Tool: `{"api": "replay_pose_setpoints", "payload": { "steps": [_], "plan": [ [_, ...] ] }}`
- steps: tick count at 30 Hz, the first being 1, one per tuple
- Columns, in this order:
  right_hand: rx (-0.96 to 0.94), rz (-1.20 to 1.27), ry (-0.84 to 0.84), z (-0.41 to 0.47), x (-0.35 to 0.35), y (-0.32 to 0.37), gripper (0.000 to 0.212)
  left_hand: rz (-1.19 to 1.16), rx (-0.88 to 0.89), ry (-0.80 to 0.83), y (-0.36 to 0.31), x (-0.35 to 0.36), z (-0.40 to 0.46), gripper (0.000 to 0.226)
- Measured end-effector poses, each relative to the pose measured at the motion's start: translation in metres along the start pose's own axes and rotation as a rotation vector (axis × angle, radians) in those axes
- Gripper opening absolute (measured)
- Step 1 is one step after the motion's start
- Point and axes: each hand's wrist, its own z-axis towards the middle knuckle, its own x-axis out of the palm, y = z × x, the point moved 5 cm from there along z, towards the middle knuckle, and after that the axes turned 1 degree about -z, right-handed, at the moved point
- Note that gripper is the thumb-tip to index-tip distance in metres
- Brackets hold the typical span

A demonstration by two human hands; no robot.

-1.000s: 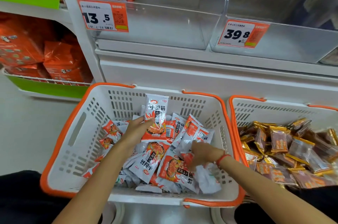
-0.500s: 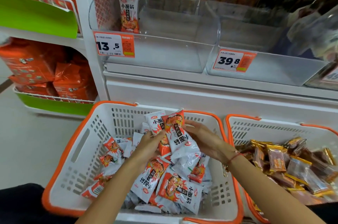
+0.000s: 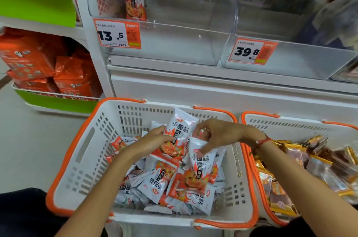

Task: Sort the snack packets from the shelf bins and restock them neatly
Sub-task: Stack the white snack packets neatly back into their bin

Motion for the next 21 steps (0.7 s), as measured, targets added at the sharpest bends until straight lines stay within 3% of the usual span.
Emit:
{"api": "replay_pose_setpoints", "payload": {
  "steps": [2, 6, 14, 17, 20, 21],
  "plan": [
    [-0.078, 0.128, -0.172, 0.005, -0.006, 0.002, 0.018, -0.031, -0.045, 0.066, -0.003, 0.014, -0.001, 0.039],
    [-0.134, 0.343, -0.443, -0.001, -0.018, -0.006, 0.022, 0.049, 0.001, 0.072, -0.006, 0.012, -0.008, 0.061],
    [-0.068, 0.432, -0.311, -0.004, -0.016, -0.007, 0.017, 0.102, 0.056, -0.007, 0.007, 0.003, 0.000, 0.074],
    [-0.097, 0.552, -0.468, 0.001, -0.019, -0.004, 0.019, 0.044, 0.073, 0.051, -0.007, 0.014, -0.007, 0.066],
    [-0.155, 0.611, -0.672, 0.003, -0.022, 0.001, 0.018, -0.065, 0.004, 0.145, -0.017, 0.025, -0.013, 0.090],
    [-0.164, 0.605, -0.714, 0.003, -0.022, 0.003, 0.019, -0.032, 0.006, 0.140, -0.020, 0.026, -0.016, 0.088]
  ]
}}
